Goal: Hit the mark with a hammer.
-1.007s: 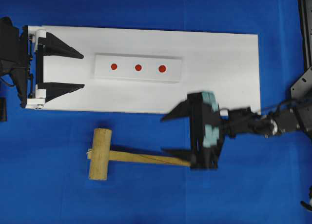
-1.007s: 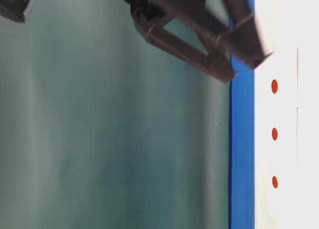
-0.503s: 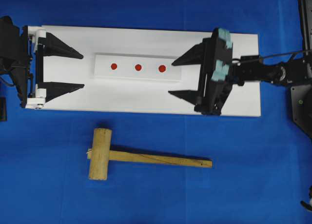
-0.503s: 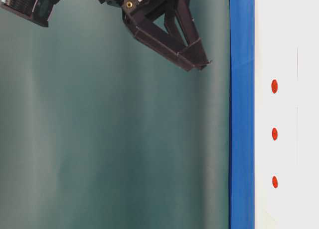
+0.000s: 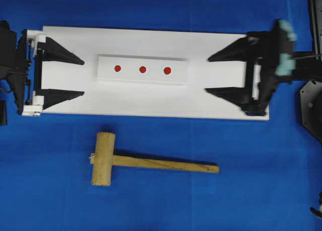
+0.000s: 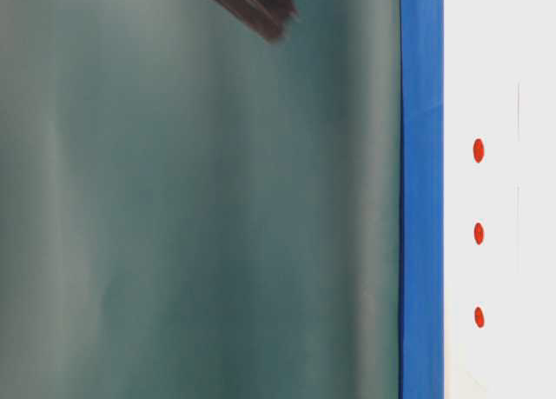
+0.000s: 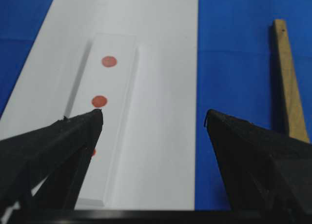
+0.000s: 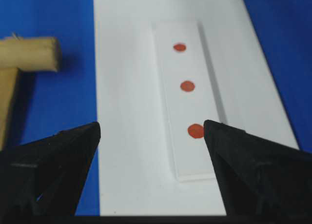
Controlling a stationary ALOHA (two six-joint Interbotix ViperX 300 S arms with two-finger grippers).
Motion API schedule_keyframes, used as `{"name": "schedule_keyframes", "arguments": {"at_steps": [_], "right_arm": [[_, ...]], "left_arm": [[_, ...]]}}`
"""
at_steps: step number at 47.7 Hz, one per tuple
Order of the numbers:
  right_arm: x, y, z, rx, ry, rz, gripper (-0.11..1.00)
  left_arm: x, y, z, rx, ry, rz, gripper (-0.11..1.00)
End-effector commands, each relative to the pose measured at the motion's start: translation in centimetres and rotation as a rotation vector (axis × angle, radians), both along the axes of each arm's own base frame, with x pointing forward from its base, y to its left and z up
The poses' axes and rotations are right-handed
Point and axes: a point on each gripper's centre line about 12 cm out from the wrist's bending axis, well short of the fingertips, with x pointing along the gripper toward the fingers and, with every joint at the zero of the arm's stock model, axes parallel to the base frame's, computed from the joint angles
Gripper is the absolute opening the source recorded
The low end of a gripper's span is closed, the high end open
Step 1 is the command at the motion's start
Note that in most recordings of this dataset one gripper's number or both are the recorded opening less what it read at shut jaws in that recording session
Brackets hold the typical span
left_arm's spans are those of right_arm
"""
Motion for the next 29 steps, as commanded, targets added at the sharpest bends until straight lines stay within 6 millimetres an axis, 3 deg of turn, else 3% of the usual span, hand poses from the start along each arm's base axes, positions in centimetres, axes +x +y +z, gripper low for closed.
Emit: {"name": "schedule_keyframes", "arguments": {"at_steps": [1,11,21,29], "right_arm": [[-1.6,0.2,1.2,-0.003,-0.060,0.012,0.79],[-4.8,0.4,0.6,-0.033,-0.105,0.037,0.79],[-6.6,0.7,-0.9,-0.039,-0.102,0.067,0.79],[-7.8,1.0,-2.6,-0.028,-0.078,0.086,0.78]], "left_arm": [[-0.1,-0.2,0.7,0.002,-0.031,-0.007,0.84],[-1.5,-0.9,1.7,0.006,-0.092,-0.035,0.84],[-3.6,-1.5,2.5,0.014,-0.164,-0.066,0.84],[-5.4,-1.7,2.0,0.031,-0.185,-0.084,0.84]]}}
